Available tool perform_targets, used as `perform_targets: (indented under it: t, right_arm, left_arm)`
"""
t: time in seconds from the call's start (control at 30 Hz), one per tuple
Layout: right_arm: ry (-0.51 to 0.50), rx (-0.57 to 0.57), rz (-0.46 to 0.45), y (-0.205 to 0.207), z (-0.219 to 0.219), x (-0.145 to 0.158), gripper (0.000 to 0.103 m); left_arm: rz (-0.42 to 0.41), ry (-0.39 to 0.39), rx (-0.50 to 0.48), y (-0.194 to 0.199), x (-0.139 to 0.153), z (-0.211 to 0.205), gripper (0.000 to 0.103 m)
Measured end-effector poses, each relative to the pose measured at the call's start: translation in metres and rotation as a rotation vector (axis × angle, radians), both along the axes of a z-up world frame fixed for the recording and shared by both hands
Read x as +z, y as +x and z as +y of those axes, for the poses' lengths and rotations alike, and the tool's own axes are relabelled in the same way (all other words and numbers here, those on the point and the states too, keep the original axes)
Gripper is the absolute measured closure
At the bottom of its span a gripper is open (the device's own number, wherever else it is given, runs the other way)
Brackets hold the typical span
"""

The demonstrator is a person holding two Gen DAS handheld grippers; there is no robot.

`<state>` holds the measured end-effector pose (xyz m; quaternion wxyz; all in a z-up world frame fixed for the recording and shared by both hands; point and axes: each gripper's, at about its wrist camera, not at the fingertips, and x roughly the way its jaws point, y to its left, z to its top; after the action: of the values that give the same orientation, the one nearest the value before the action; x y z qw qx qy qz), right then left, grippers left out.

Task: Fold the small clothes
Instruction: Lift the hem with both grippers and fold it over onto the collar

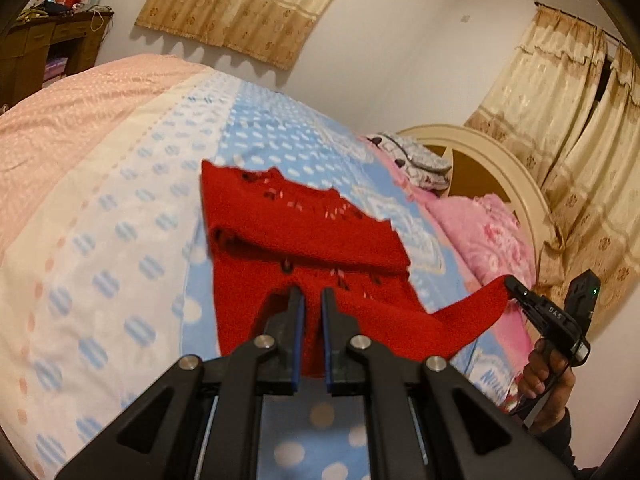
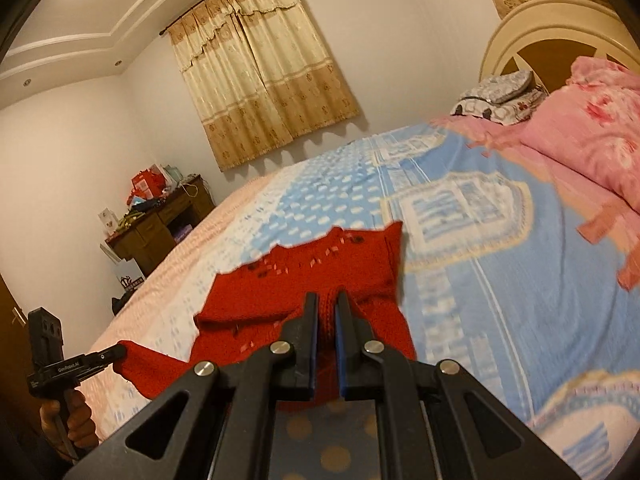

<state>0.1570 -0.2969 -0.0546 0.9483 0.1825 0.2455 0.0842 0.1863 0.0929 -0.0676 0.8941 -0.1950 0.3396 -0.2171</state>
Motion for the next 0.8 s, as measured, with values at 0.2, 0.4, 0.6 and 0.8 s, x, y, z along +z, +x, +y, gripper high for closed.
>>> perform_targets:
  t: [0.2,0.4,0.6,0.8]
  right_arm:
    - [-0.011,-0.003,-0.025,0.037,0.000,0.020,0.096]
    - [-0.022,-0.002,-0.018,0.070,0.001,0.028,0.096]
    - [-0.044,-0.010,-0.019,0.110,-0.002,0.039,0.097]
    - [-0.043,-0.012,0.017,0.159,-0.004,0.031,0.097]
  left_arm:
    - [-0.025,-0.006,0.015,0.034,0.013,0.003,0.095]
    - [-0.035,-0.027,0.025,0.071,0.022,0.005,0.095]
    - [-0.043,-0.026,0.048,0.108,0.028,0.006,0.095]
    - [-0.020,-0.001,0.073,0.155,0.019,0.008,0.095]
